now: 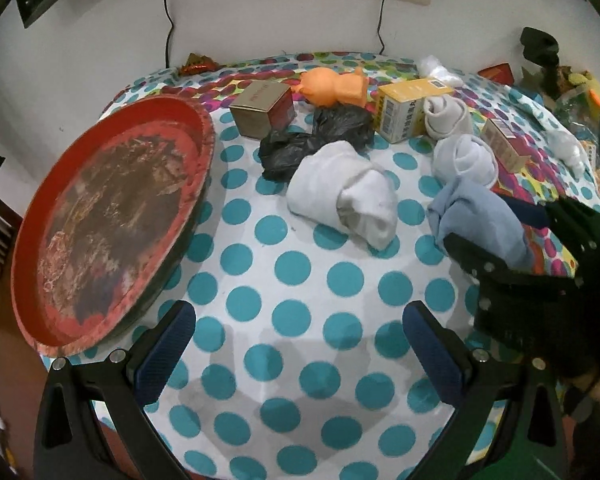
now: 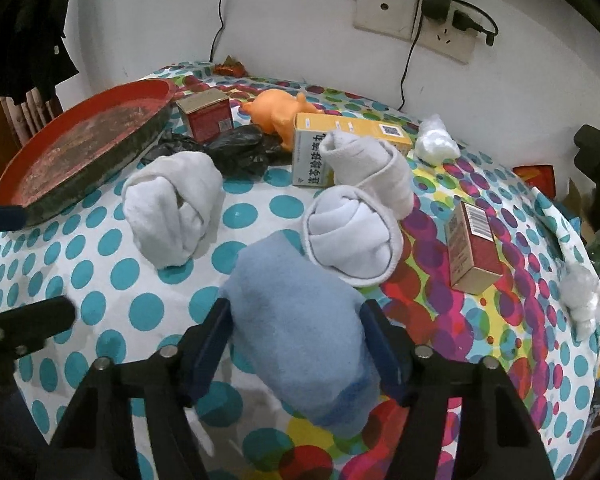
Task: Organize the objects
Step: 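Grasp the white rolled sock with the left tool while the right tool holds the towel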
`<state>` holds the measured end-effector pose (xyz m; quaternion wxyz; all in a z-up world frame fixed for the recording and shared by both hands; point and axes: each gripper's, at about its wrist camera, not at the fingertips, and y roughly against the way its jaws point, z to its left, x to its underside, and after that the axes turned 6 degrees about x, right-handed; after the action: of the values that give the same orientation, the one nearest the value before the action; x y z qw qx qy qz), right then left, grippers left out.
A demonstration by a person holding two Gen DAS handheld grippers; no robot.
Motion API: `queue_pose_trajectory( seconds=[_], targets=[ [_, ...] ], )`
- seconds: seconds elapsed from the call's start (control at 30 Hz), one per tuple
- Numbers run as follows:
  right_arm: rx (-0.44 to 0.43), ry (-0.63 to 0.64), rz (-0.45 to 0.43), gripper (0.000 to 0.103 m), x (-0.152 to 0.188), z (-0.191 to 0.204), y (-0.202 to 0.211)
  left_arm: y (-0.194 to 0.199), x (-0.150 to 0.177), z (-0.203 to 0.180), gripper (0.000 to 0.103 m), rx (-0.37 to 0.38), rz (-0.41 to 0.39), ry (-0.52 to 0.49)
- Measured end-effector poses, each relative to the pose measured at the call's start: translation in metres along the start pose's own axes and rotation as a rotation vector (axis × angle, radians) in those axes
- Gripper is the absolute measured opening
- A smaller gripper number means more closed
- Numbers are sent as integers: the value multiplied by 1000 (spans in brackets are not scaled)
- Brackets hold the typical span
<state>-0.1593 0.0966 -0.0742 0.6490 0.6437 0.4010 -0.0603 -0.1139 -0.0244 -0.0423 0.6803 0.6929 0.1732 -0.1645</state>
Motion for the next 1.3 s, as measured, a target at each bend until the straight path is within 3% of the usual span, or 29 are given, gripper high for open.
queue_pose_trajectory(
  seconds=[0.13,0.27,0.87,1.07,1.2,1.3],
  targets=[
    [-20,-9,-12,48,1,-3,3,-4,-7,-3,103,6,-2,9],
    [-43,-47,-27,38,5,-10,7,-8,-14,-2,103,21,2,33],
    [-32,-192,-61,36,37,-51,31,-36,-44,-16,102,30,-1,29],
    [-39,-220,-64,36,39,-56,34,-45,-50,-22,86,13,1,-20],
    [-51,-236,-62,36,40,-57,34,-51,-52,-23,59,49,26,-30],
    [-47,-236,-62,36,41,-56,35,-51,-51,-21,47,59,17,-36]
  ],
)
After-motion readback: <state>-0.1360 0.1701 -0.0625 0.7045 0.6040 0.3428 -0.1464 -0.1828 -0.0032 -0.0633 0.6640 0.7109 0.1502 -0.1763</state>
